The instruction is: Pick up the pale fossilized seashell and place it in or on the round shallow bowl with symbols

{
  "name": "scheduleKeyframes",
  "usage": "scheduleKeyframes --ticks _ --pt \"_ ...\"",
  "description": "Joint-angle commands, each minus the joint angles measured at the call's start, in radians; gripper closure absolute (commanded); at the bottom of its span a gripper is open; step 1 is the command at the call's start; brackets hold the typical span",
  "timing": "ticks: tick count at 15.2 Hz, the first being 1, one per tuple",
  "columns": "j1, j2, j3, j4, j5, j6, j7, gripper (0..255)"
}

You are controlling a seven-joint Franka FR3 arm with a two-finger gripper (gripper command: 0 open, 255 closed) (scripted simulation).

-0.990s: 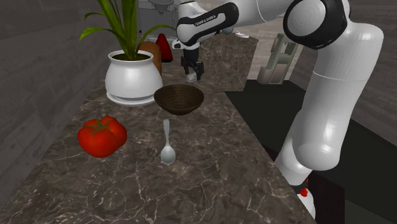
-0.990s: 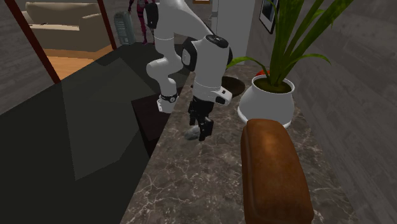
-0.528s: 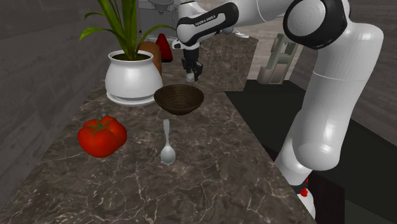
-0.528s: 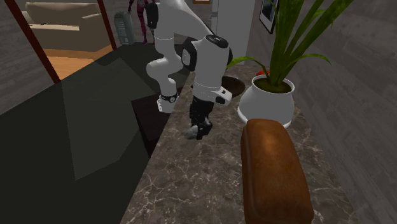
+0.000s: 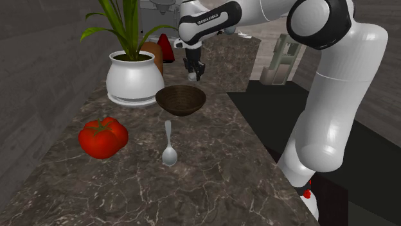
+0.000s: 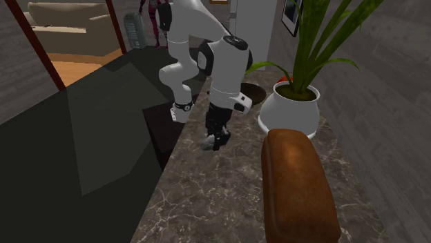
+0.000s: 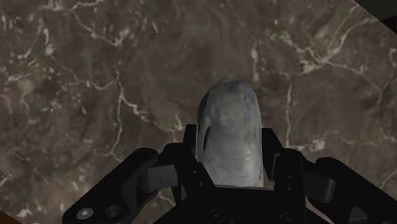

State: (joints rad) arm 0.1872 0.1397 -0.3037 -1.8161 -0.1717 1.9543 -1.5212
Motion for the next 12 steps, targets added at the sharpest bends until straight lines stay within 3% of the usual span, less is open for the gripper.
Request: scheduleKeyframes --ticks 1,12 --pt "0.001 -0.005 0.000 0.021 0.000 -0.025 -0.003 255" --pt "0.003 -0.019 0.001 0.151 0.003 -0.167 -0.025 255"
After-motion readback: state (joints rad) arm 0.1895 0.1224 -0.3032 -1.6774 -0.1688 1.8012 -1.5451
